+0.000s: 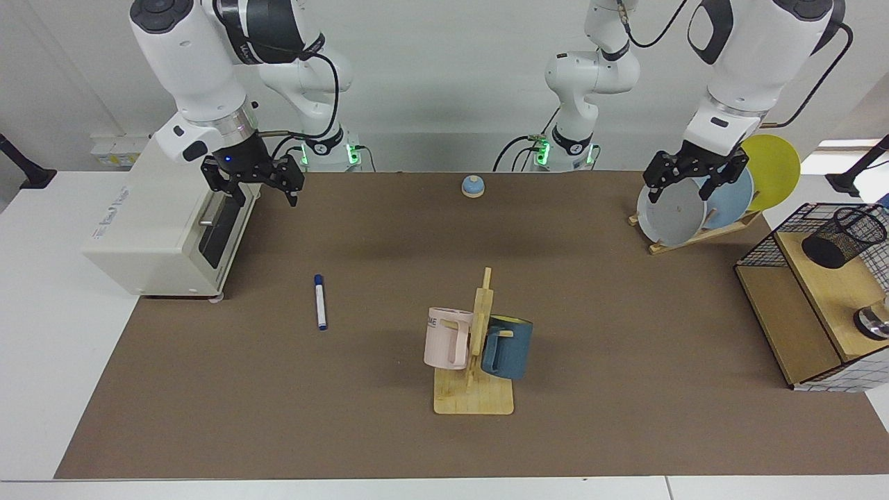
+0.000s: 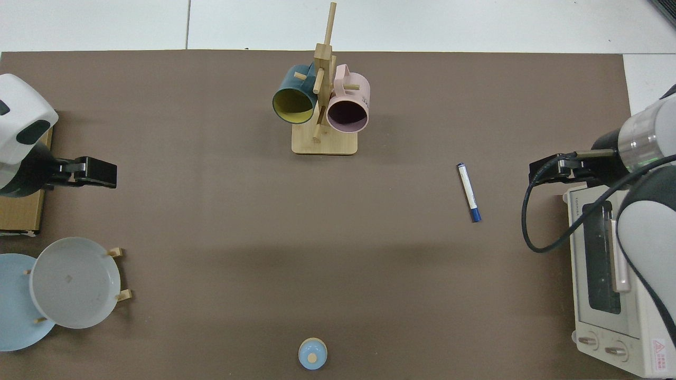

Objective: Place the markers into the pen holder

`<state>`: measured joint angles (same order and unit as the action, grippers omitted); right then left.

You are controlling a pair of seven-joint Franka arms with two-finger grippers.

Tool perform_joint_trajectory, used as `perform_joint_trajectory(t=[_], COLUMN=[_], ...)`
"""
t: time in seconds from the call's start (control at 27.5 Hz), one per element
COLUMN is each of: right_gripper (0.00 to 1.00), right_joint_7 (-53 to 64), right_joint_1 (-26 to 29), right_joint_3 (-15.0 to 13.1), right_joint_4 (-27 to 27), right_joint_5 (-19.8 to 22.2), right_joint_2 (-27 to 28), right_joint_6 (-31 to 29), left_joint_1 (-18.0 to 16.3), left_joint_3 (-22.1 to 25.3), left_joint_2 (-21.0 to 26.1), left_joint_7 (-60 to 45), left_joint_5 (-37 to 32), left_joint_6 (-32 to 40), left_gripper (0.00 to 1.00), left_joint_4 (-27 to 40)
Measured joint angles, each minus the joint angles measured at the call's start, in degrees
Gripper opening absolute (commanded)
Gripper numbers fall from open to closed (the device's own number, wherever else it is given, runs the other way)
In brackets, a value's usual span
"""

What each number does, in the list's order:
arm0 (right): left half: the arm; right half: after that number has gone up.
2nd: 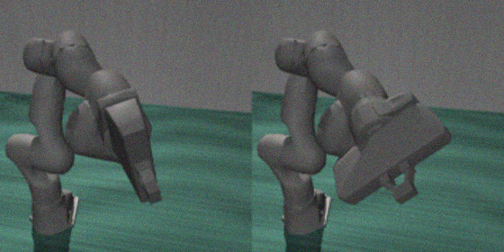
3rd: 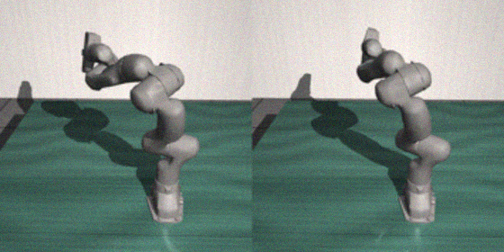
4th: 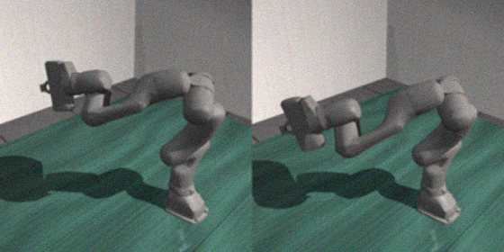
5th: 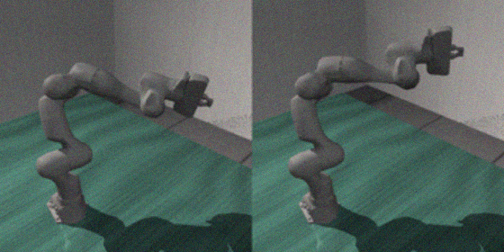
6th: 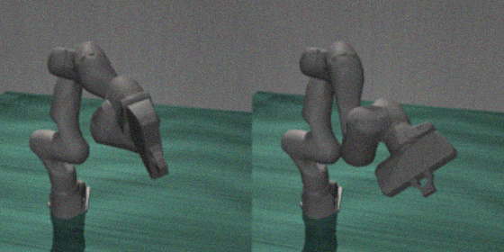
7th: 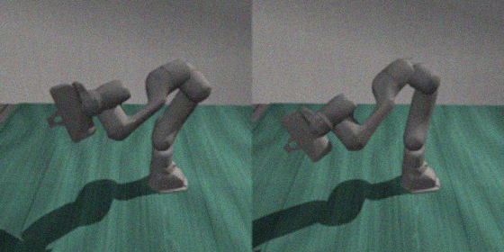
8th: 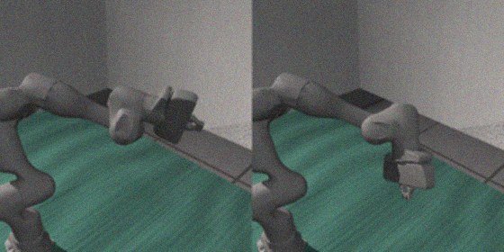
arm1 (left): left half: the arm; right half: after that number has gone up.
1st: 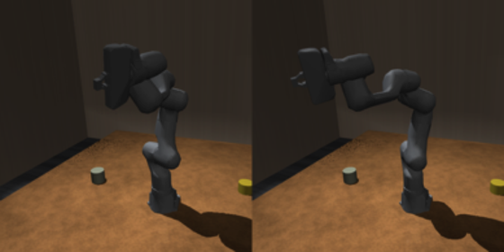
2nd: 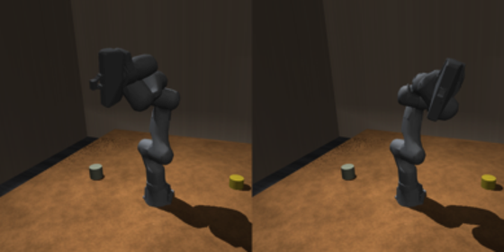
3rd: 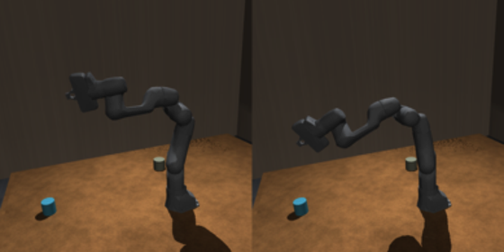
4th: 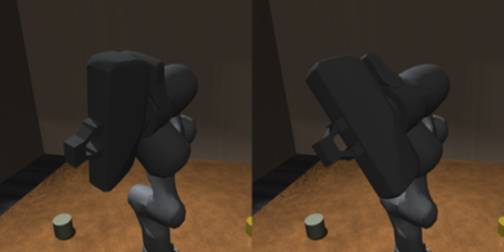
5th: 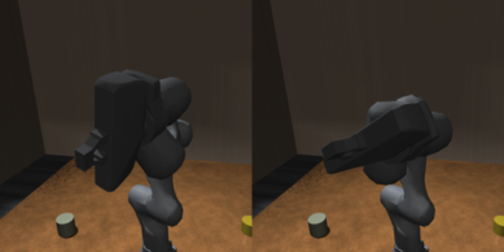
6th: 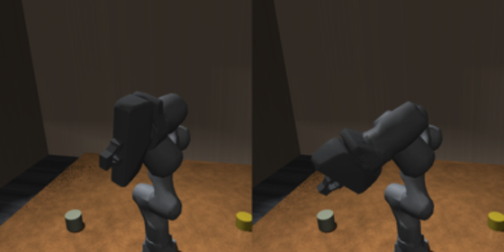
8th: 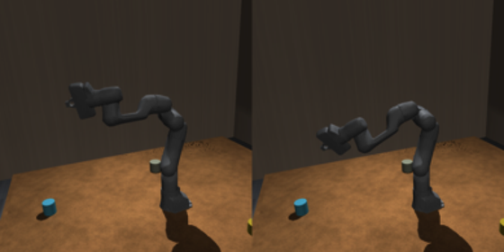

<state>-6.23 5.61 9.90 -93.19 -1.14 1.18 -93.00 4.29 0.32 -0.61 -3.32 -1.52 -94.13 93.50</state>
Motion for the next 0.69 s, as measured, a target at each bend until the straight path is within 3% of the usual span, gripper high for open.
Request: perform_joint_trajectory(t=[0.69], right_gripper=[1.0], right_joint_7=[0.0], right_joint_1=[-0.14], right_joint_3=[0.19], right_joint_4=[-1.28], right_joint_5=[0.0], right_joint_2=[0.0], right_joint_6=[-1.71], left_joint_1=[0.0], left_joint_3=[-0.28], left_joint_2=[0.0], left_joint_7=[0.02], left_joint_5=[0.01], left_joint_6=[0.0], left_gripper=[1.0], left_joint_4=[0.4])
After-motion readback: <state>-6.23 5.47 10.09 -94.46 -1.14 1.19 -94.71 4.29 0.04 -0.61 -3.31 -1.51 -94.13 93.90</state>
